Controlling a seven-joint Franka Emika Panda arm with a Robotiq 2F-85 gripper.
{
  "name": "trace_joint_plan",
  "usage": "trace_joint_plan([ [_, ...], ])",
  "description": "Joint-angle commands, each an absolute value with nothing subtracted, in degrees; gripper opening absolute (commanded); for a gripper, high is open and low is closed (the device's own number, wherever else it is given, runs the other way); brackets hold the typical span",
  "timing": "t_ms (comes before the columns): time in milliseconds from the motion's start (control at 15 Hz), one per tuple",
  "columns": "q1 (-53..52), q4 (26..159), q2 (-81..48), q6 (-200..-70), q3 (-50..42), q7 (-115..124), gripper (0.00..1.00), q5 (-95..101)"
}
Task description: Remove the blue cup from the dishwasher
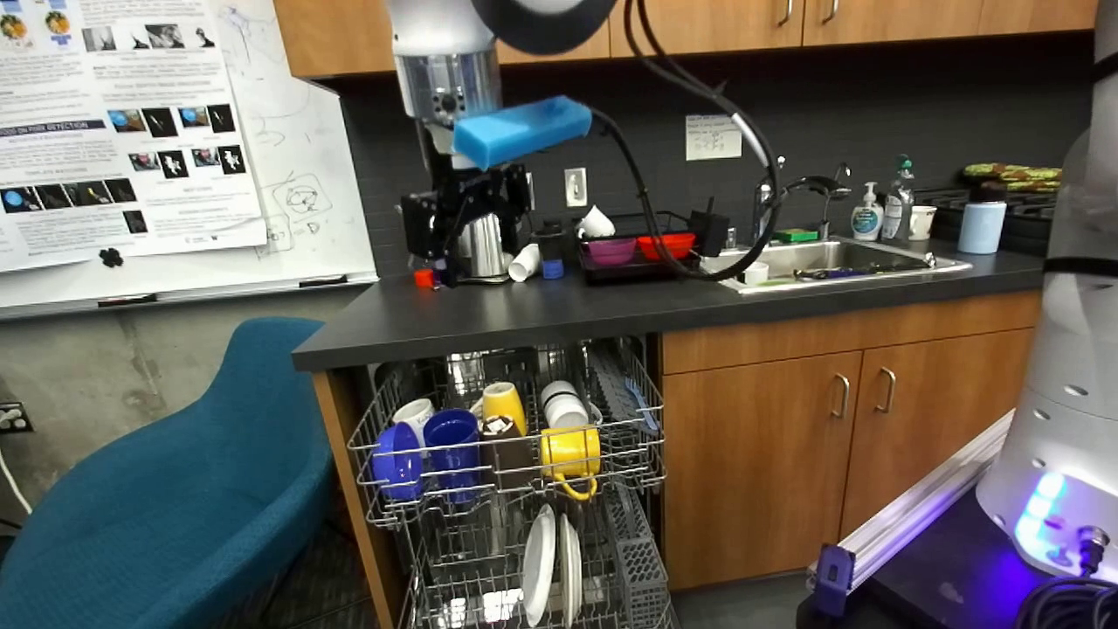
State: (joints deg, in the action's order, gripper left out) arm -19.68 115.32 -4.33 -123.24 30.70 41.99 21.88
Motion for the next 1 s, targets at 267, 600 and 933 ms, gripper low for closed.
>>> trace_joint_plan([
  [267,-28.39,99.50,-22.85,-118.78,19.59,42.34,1.00,33.42],
  [600,-32.01,91.91,-30.49,-115.77,14.75,39.59,1.00,31.58],
  [933,-33.21,86.95,-34.90,-115.08,12.41,36.80,1.00,27.02],
])
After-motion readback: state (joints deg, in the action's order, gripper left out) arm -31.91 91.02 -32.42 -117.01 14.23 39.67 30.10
